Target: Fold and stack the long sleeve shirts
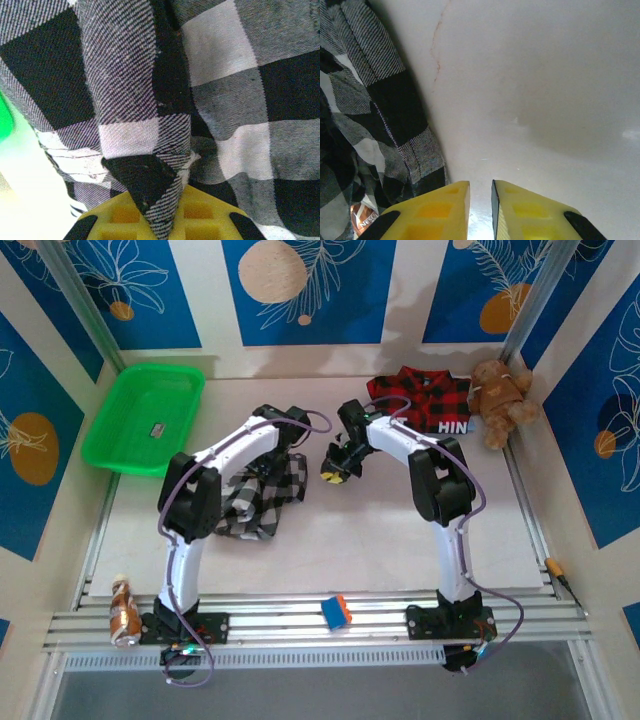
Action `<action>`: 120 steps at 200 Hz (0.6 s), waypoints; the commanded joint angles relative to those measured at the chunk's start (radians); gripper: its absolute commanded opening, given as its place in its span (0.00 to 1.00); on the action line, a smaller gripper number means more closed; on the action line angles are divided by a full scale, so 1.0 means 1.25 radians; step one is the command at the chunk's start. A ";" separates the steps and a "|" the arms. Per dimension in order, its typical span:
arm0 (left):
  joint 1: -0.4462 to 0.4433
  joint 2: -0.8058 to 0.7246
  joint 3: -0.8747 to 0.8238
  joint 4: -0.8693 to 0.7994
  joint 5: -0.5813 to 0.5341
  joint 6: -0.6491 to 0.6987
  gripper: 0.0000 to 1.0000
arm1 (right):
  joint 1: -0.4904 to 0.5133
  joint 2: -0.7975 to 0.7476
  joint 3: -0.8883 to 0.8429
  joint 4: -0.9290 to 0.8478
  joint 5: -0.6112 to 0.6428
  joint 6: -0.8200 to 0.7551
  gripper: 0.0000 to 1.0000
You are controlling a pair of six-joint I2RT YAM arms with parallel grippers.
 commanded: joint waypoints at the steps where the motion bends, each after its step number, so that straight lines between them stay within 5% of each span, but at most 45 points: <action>1: -0.020 0.028 0.036 -0.015 0.059 -0.036 0.06 | 0.016 0.028 -0.011 0.006 -0.031 -0.010 0.20; 120: -0.030 0.069 0.091 0.046 0.224 -0.076 0.14 | 0.033 0.086 -0.022 0.044 -0.042 0.026 0.19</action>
